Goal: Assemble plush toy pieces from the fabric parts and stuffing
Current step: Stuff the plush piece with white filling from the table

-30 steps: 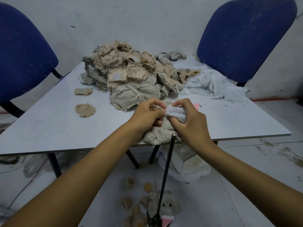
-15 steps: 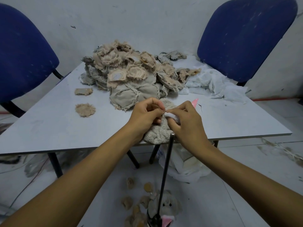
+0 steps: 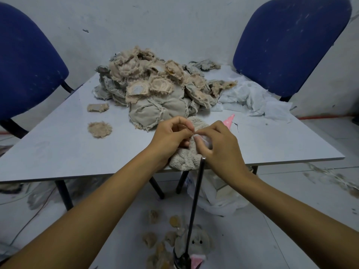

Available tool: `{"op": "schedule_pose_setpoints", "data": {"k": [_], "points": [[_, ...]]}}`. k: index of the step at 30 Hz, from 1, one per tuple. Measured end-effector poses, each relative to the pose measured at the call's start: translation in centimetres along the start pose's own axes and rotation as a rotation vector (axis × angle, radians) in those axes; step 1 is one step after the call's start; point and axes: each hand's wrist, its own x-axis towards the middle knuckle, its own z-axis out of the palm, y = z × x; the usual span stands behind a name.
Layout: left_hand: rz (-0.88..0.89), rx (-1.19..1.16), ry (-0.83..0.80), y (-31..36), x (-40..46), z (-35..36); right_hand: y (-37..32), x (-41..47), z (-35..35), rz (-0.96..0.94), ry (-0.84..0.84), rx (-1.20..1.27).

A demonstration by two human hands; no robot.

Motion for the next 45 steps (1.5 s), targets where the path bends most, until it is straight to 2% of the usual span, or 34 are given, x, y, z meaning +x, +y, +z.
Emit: {"op": "schedule_pose_setpoints", "data": {"k": [3,6,9,12,16,21,28,32,37,42,45], "points": [[0.026,0.007,-0.011,-0.1,-0.2,0.0,0.0,0.3,-0.1,0.039,0.100,0.054],[0.036,0.014,0.000,-0.1,-0.4,-0.1,0.0,-0.1,0.0,-0.060,0.072,0.024],[0.032,-0.014,0.055,-0.1,-0.5,-0.3,0.1,-0.7,-0.5,-0.130,-0.017,0.059],[0.046,-0.012,0.082,-0.1,-0.5,-0.2,0.2,-0.7,-0.6,-0.025,-0.133,0.128],[0.062,0.013,0.088,0.0,-0.8,0.0,-0.1,-0.6,0.0,0.013,-0.052,0.044],[0.076,0.025,0.069,0.0,-0.8,0.1,-0.3,-0.3,0.2,0.063,0.091,0.075],[0.066,0.020,0.095,-0.2,-0.7,0.0,-0.1,-1.2,0.2,-0.127,0.037,0.004],[0.083,0.017,0.096,-0.1,-0.7,0.1,0.1,-1.1,-0.3,-0.037,-0.043,0.175],[0.094,0.011,0.078,-0.2,-0.9,0.0,0.3,-1.1,-0.1,-0.177,-0.027,0.027],[0.123,0.032,0.037,-0.2,-0.9,0.0,0.1,-0.6,0.0,-0.025,0.126,0.129],[0.117,0.037,0.053,-0.2,-0.9,0.0,0.1,-0.8,0.0,-0.032,0.036,0.168]]}}
